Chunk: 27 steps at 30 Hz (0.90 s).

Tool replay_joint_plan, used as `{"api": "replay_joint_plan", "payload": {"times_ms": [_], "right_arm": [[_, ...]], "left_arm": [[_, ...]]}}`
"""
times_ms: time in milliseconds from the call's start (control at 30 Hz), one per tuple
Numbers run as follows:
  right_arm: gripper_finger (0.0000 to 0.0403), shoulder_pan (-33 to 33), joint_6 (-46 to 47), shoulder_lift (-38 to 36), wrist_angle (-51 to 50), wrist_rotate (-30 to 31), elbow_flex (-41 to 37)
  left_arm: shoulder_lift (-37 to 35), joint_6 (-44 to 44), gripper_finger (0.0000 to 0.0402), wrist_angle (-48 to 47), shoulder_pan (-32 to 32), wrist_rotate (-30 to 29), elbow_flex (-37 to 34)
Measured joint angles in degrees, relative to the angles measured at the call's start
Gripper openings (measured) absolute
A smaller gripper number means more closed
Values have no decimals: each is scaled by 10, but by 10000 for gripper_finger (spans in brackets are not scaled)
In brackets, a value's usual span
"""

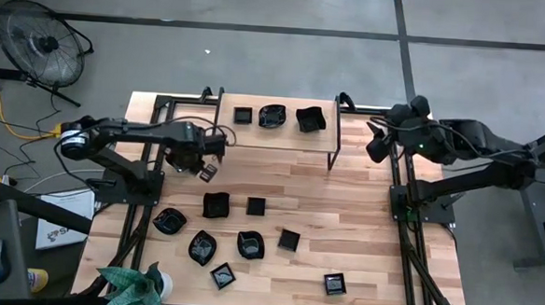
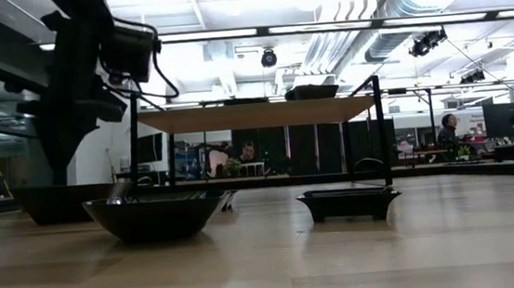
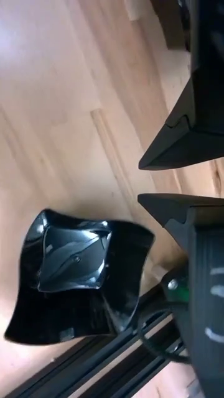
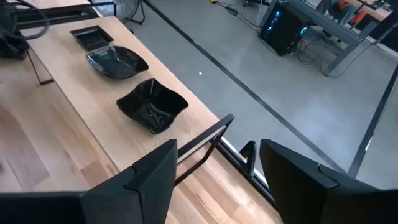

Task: Pick & Place Mini shaped plates
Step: Stack the square-shaped plate on the square-shaped plate

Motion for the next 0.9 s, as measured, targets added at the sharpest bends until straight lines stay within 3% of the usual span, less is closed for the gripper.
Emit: {"api": "replay_joint_plan", "payload": {"times_ms": [333, 600, 900], "right_arm": [[224, -29, -30, -1, 0, -42, 0], [224, -36, -37, -1, 0, -88, 0], [225, -36, -63, -1, 1, -104, 0]], "left_arm": [[-12, -154, 67, 11, -76, -43, 2], [-101, -273, 67, -35, -77, -72, 3], [-187, -254, 85, -47, 18, -67, 3]]}}
